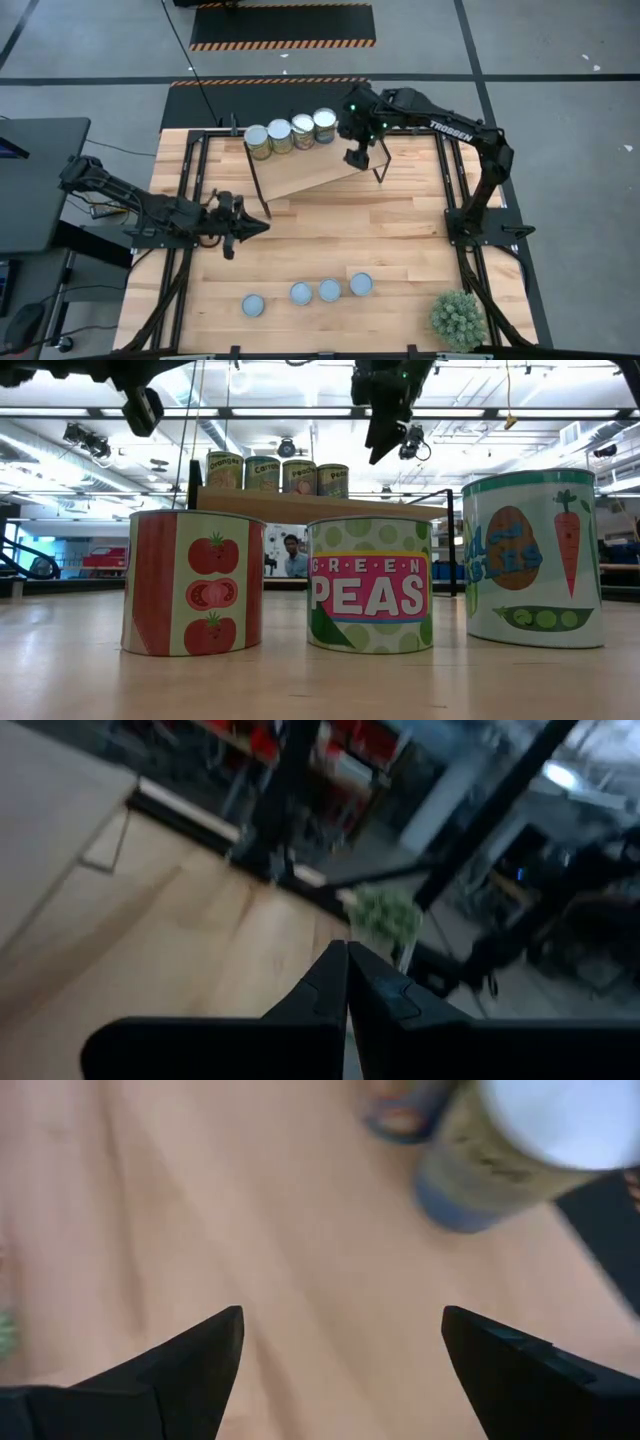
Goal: Pick and place cans onto a shelf
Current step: Put the canned tuna on the shelf
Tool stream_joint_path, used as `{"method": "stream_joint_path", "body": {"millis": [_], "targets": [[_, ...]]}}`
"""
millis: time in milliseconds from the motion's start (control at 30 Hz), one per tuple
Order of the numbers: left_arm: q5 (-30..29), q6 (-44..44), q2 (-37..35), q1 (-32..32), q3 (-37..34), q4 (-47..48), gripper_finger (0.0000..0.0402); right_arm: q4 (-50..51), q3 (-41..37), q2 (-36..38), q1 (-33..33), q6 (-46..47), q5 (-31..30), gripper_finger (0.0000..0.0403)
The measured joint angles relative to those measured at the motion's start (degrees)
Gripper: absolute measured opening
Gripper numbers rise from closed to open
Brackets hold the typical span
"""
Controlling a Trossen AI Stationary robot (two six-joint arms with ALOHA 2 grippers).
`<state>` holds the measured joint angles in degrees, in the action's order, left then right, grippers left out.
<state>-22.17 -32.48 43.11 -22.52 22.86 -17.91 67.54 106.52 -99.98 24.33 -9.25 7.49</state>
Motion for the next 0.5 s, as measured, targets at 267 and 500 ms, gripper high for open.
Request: {"method": "stream_joint_path", "body": {"millis": [267,500], "targets": [[5.6,-6.8,0.0,-3.1,3.0,14.3,0.0016,0.8,0.0,0.3,-8.9,10.4,0.1,0.0348],[6.9,-11.9,1.2,-8.9,3.0,17.9,0.0016,0.7,0.0,0.2,-19.5,20.4,-4.5,0.0348]]}}
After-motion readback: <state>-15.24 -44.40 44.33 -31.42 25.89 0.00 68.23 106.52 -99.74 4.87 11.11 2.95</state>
